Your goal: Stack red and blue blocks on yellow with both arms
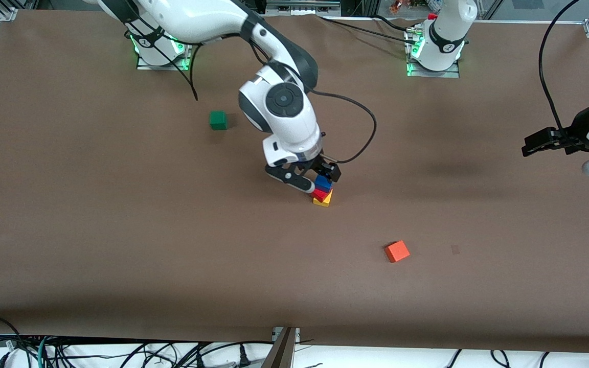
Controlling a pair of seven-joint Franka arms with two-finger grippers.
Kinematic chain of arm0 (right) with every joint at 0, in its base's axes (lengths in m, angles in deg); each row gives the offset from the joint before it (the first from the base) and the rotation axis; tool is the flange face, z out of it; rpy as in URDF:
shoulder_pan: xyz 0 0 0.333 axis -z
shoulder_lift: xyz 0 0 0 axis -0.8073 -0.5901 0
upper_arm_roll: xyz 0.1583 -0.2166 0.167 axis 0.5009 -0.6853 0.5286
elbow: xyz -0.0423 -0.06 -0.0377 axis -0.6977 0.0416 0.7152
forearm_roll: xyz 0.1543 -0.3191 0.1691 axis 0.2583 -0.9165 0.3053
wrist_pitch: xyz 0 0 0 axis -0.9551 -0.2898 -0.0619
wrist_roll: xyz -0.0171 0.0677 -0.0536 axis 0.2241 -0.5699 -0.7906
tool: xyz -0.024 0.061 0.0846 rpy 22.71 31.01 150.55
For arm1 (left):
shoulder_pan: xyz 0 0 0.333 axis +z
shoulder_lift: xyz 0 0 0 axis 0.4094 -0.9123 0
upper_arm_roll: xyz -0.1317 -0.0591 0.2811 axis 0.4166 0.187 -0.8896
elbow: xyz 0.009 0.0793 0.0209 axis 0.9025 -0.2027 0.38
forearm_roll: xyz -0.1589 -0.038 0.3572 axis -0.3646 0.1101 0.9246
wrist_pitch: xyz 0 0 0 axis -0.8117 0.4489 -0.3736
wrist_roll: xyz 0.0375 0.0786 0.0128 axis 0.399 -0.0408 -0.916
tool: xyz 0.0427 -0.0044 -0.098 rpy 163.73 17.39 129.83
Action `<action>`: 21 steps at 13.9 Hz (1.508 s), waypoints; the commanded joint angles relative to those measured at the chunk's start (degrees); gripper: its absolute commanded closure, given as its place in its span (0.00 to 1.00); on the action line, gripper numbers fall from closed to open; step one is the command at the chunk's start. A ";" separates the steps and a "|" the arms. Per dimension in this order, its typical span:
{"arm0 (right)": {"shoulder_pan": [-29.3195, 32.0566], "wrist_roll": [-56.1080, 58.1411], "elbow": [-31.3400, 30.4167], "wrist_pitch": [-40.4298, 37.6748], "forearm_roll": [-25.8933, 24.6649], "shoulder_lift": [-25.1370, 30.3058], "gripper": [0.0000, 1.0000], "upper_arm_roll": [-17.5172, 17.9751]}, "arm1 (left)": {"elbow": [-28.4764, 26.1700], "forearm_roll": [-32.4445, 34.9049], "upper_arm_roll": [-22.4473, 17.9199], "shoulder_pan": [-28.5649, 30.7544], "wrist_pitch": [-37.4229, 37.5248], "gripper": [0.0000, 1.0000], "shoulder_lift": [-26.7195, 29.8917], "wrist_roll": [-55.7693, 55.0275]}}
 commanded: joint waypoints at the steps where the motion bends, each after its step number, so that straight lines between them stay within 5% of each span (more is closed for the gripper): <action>1: 3.24 6.69 -1.46 -8.03 1.84 6.83 0.01 0.05 | 2.25 -1.17 0.19 0.54 0.52 0.00 -1.40 0.75; 5: 13.95 20.65 -1.82 -21.65 9.47 13.78 0.00 -0.03 | 2.25 -1.25 0.19 0.54 0.52 0.00 -1.48 0.66; 8: 20.12 28.41 -4.26 -29.05 10.19 18.78 0.00 -0.30 | 2.25 -1.25 0.27 0.45 0.52 0.00 -1.48 0.57; 13: 22.94 42.19 -18.58 -28.63 10.28 30.73 0.00 -6.70 | 2.25 -1.25 0.27 0.37 0.52 0.00 -1.48 0.48; 18: 27.69 54.69 -35.71 -22.05 8.27 42.95 0.00 -7.68 | 2.25 -1.25 0.36 0.37 0.52 0.00 -1.48 0.48; 21: 27.52 56.37 -35.31 -21.77 2.30 43.33 0.00 -7.86 | 2.25 -1.25 0.36 0.37 0.52 0.00 -1.48 0.57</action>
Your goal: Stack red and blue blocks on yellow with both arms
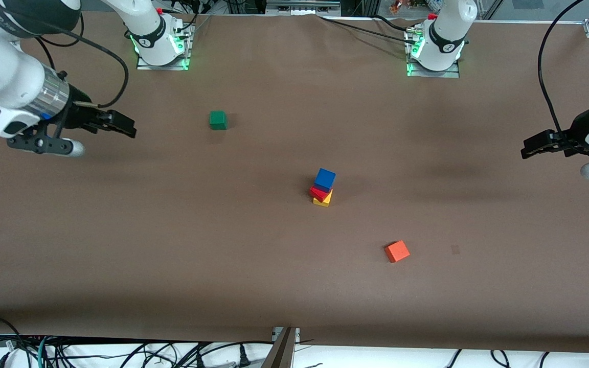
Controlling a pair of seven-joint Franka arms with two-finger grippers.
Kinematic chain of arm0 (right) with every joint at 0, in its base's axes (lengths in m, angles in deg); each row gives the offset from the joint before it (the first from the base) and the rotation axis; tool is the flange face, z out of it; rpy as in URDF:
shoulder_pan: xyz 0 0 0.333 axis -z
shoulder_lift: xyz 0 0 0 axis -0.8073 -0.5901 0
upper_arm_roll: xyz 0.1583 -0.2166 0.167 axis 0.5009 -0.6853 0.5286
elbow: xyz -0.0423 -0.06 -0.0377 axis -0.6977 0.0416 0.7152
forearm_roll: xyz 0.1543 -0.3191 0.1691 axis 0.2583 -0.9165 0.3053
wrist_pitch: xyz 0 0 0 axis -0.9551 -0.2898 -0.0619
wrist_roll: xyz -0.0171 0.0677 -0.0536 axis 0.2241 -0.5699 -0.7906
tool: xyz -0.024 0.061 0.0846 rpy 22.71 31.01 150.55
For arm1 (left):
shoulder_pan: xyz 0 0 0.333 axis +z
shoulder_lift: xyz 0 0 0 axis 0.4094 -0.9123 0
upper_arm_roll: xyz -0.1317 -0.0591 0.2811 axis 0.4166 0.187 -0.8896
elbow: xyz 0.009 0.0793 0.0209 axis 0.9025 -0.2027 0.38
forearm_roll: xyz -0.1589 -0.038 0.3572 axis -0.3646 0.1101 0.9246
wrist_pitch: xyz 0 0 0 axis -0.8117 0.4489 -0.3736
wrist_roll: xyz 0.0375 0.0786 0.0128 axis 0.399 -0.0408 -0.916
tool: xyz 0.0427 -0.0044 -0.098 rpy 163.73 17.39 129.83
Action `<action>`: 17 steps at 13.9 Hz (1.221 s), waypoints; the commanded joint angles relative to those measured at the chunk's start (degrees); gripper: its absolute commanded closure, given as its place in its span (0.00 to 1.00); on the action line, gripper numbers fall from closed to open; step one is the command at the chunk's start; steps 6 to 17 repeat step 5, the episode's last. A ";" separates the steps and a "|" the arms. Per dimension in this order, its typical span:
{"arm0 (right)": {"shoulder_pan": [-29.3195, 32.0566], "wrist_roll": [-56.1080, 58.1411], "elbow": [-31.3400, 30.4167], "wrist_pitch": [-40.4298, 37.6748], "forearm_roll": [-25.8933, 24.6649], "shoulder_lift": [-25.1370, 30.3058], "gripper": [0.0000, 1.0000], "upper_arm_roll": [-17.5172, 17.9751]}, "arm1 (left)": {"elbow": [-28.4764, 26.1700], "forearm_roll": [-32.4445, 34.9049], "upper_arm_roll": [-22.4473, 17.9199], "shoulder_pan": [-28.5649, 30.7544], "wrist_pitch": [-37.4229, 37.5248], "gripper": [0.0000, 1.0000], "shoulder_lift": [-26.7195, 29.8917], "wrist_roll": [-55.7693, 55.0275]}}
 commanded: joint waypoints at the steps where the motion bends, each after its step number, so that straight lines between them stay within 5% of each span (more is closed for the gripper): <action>1: -0.13 1.57 -2.14 1.79 -3.07 1.99 0.00 0.61 | 1.65 -1.25 0.23 0.37 0.53 0.00 -0.80 0.49; 17: 0.05 2.19 1.11 1.17 -2.99 0.15 0.00 0.43 | 1.65 -1.25 0.23 0.37 0.53 0.00 -0.80 0.49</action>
